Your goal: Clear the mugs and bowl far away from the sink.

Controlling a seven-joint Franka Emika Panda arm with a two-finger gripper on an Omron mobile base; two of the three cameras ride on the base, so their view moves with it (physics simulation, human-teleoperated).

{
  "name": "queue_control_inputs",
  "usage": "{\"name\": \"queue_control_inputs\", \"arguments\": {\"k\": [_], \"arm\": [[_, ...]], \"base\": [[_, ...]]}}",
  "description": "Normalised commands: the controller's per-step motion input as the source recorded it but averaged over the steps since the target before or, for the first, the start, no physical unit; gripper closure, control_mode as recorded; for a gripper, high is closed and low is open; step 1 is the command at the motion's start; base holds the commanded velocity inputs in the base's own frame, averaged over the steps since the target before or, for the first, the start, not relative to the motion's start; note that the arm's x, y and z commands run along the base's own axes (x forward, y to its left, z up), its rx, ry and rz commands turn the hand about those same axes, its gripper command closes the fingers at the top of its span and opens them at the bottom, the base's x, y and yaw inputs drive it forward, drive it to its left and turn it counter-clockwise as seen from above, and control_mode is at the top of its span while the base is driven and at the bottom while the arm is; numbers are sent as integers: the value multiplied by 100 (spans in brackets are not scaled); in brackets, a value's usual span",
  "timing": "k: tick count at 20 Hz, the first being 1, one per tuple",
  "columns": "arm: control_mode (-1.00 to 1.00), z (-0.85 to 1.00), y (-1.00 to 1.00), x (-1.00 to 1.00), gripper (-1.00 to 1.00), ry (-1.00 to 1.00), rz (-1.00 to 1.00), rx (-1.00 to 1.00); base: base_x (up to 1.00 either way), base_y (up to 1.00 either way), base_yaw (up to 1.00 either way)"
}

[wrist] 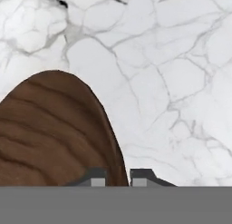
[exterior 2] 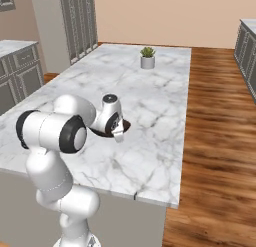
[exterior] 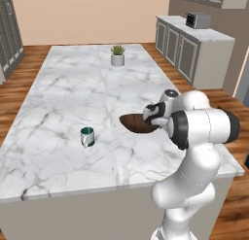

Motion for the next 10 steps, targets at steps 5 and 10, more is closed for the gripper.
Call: {"name": "queue_control_inputs", "arguments": {"k": [5, 10], "arm": [[-100, -39, 1, 19, -100, 7, 0, 0], [-100, 31, -1, 0, -100, 0, 3, 4]], "base": [[0, 0, 0], [0, 0, 0]]}}
